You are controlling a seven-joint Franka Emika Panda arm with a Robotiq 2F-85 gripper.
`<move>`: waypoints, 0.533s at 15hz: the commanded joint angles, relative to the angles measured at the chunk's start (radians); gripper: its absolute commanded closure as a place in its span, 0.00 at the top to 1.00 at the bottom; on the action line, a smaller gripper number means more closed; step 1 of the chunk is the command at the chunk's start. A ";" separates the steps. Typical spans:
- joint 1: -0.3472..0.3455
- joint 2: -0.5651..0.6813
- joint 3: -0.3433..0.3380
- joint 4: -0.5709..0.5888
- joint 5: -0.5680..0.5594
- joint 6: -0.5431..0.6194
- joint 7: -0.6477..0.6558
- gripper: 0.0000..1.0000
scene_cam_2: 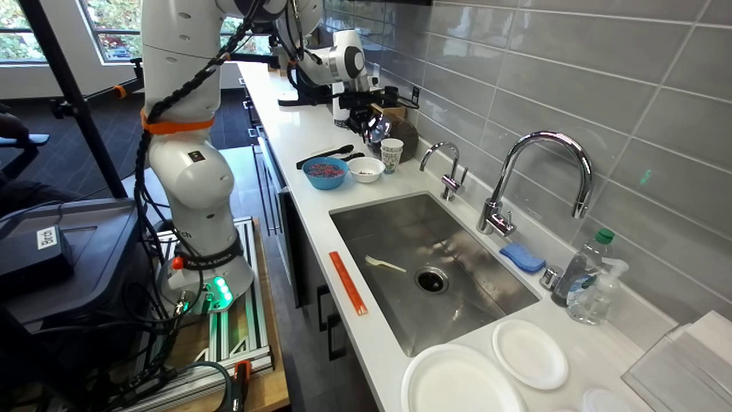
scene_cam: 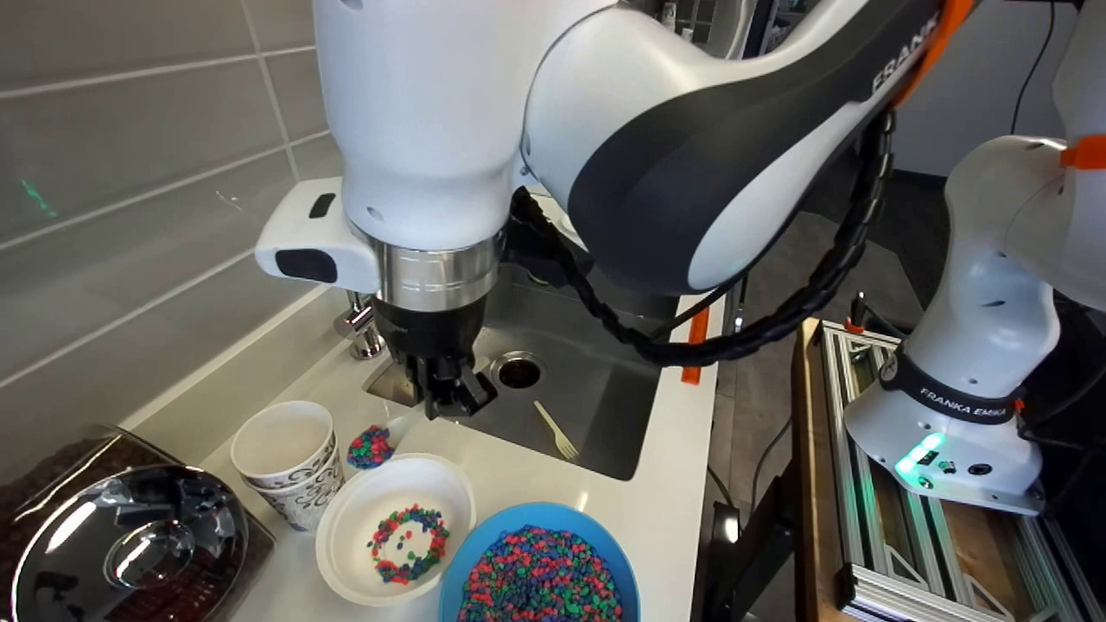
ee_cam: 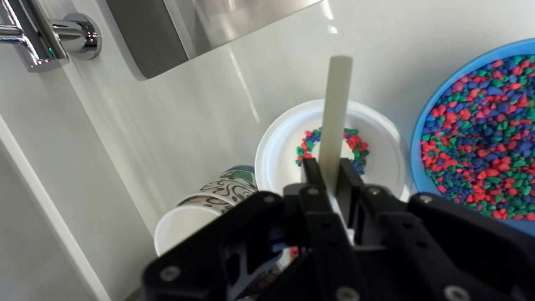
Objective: Scoop up the contents in the bowl and put them inside the white bowl
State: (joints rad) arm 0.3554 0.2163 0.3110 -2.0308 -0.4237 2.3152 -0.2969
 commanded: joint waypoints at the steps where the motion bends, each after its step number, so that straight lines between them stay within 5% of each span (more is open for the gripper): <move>1: -0.011 0.050 -0.005 0.067 0.009 -0.002 -0.043 0.03; 8: -0.019 0.136 -0.020 0.198 0.013 -0.036 -0.093 0.03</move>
State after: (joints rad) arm 0.3359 0.3004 0.2972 -1.9051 -0.4220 2.3145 -0.3577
